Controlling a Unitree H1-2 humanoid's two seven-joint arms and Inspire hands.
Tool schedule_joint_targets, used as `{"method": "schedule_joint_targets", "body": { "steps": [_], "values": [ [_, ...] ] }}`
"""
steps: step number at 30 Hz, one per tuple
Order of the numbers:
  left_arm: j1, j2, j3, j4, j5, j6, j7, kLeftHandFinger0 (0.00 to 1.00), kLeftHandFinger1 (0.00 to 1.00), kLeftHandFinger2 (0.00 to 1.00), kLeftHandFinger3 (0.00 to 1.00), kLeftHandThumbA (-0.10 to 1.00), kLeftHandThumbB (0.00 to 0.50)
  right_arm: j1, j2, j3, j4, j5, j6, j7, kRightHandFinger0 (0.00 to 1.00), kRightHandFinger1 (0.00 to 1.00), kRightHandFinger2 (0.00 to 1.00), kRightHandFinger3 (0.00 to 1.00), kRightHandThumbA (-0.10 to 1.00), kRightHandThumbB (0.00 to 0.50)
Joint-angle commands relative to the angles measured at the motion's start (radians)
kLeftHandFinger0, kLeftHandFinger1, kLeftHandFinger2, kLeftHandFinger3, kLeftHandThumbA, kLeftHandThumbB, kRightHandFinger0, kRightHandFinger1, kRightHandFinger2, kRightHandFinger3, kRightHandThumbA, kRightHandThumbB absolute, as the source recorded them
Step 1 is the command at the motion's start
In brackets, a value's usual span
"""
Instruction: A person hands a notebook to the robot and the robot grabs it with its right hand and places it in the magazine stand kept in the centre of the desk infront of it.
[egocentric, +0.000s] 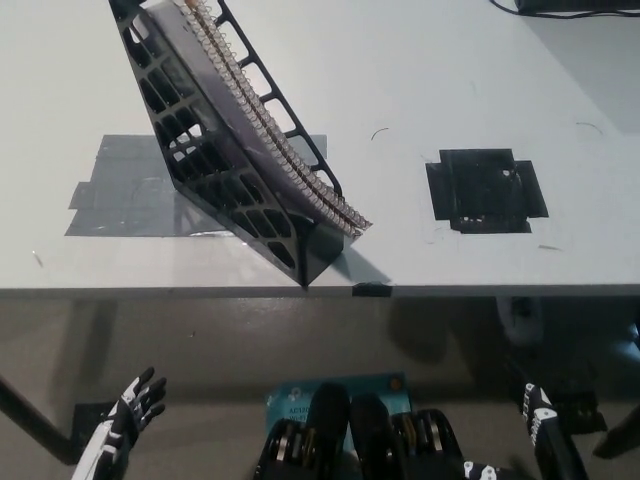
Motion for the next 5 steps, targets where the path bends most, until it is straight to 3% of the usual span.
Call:
{"method": "schedule_joint_targets", "body": {
  "steps": [1, 5],
  "values": [
    [-0.004, 0.009, -0.001, -0.011, 0.007, -0.037, -0.002, 1.0, 1.0, 1.0, 1.0, 1.0, 0.5, -0.012, 0.002, 0.004, -0.004, 0.035, -0.041, 0.033, 1.0, 1.0, 1.0, 1.0, 0.99, 0.295],
    [-0.007, 0.009, -0.002, -0.009, 0.013, -0.037, 0.005, 1.0, 1.0, 1.0, 1.0, 1.0, 0.5, -0.016, 0.001, 0.003, -0.004, 0.045, -0.033, 0.046, 1.0, 1.0, 1.0, 1.0, 1.0, 0.292]
  ]
}}
